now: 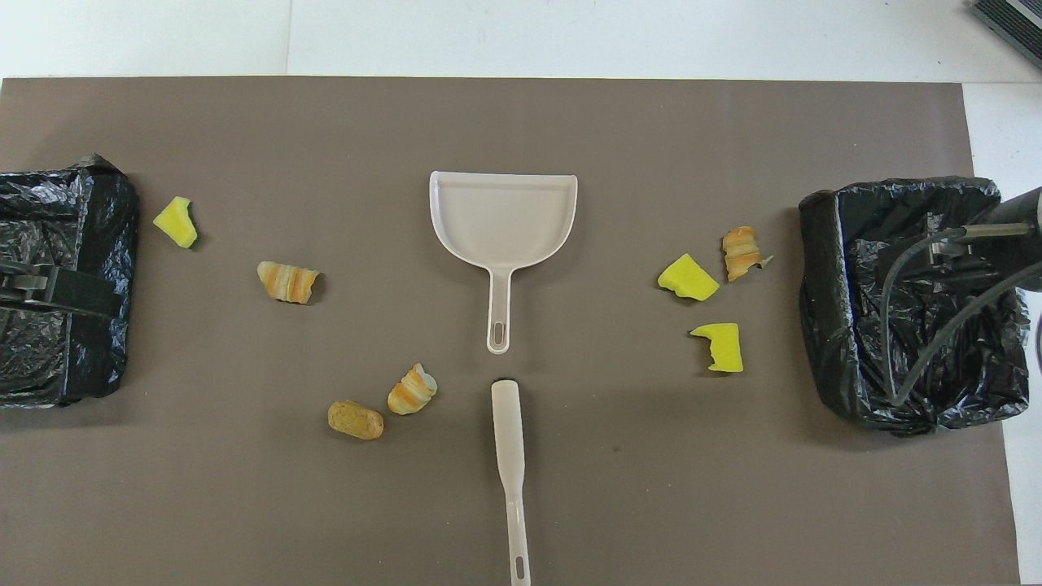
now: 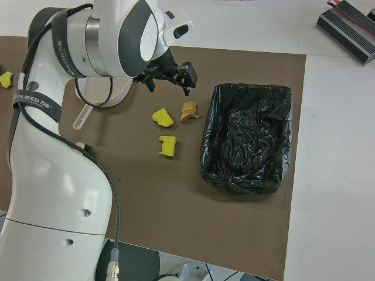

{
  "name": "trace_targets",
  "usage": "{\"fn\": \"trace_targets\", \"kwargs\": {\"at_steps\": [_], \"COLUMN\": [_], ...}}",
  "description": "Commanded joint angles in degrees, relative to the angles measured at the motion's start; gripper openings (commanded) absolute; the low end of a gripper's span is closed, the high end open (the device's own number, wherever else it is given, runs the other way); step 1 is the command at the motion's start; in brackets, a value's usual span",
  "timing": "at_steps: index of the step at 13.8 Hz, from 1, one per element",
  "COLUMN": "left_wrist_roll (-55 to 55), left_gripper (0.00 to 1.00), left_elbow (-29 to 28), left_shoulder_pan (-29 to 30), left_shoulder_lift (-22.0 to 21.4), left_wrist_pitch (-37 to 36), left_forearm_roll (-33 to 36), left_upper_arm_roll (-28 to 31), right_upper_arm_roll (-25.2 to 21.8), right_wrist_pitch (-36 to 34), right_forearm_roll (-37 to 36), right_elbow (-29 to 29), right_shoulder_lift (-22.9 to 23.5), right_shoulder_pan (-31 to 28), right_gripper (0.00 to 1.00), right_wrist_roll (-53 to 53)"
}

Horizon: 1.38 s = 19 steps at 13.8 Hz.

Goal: Sweep and dump trash in bin

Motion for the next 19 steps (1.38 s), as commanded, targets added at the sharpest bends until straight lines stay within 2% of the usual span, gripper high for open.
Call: {"fn": "trace_targets", "kwargs": {"at_steps": [1,13,16,19], "left_wrist_roll": [0.65,0.21,-2.85,-5.85], "left_gripper": [1.0,1.0,1.0,1.0], "left_elbow": [-2.47,-4.41,-8.0,-16.69], "left_shoulder_pan": [0.06,-1.43,-4.84,-9.59], "left_shoulder_lift": [-2.03,-2.03,-2.47,-5.1], "left_wrist_pitch": [-0.02,1.46,6.02,14.71], "left_forearm_roll": [-0.04,-1.71,-3.03,-3.03], "left_upper_arm_roll": [0.05,-0.57,-1.09,-1.18], "right_upper_arm_roll": [0.0,0.0,0.09,0.09], "right_wrist_pitch": [0.9,0.9,0.9,0.63], "right_forearm_roll": [0.53,0.53,0.53,0.53], "right_elbow": [-1.62,-1.62,-1.62,-1.62], "right_shoulder_lift": [-1.24,-1.24,-1.24,-1.32], "right_shoulder_pan": [-0.31,-0.31,-0.31,-0.31], "right_gripper": [1.0,1.0,1.0,1.0], "right_wrist_roll": [-0.15,-0.15,-0.15,-0.15]}}
